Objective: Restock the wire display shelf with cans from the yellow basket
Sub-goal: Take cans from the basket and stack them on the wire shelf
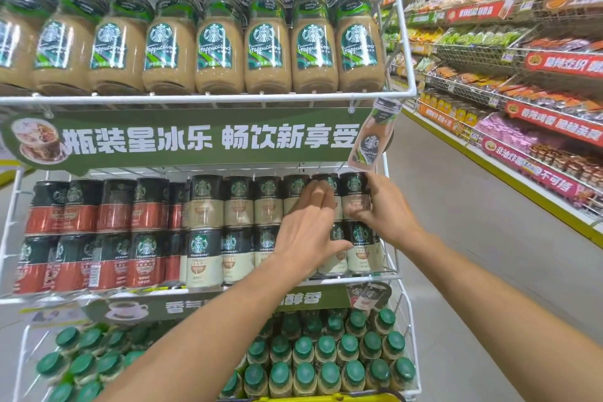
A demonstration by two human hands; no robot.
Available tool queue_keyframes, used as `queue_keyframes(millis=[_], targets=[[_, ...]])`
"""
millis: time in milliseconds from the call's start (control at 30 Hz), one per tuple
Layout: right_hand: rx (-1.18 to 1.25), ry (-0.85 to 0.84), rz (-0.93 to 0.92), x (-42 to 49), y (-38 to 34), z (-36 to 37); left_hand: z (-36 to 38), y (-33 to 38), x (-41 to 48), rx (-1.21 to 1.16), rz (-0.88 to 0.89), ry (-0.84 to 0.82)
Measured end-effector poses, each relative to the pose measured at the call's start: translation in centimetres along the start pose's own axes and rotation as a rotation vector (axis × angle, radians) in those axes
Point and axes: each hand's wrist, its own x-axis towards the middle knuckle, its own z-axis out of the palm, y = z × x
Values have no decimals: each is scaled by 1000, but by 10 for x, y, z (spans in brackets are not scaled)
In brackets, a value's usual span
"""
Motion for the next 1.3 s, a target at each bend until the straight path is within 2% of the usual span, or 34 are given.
queue_keyframes(millis=[300, 633, 833, 967, 1133, 1300], targets=[[30, 61, -16, 3, 7, 8, 23, -24, -4, -25, 74, 39], [39, 54, 0, 1, 3, 7, 21, -35, -6, -38, 157, 67], [51, 33, 48, 1, 0, 5, 7, -35, -5, -12, 129, -79], [-22, 4, 72, -3, -8, -6, -22, -37, -5, -47, 125, -86], [-203, -62, 1, -22, -30, -26, -55, -42, -14, 116, 112, -161], [-389, -224, -43, -57, -61, -33, -77, -44, -31, 157, 78, -256]])
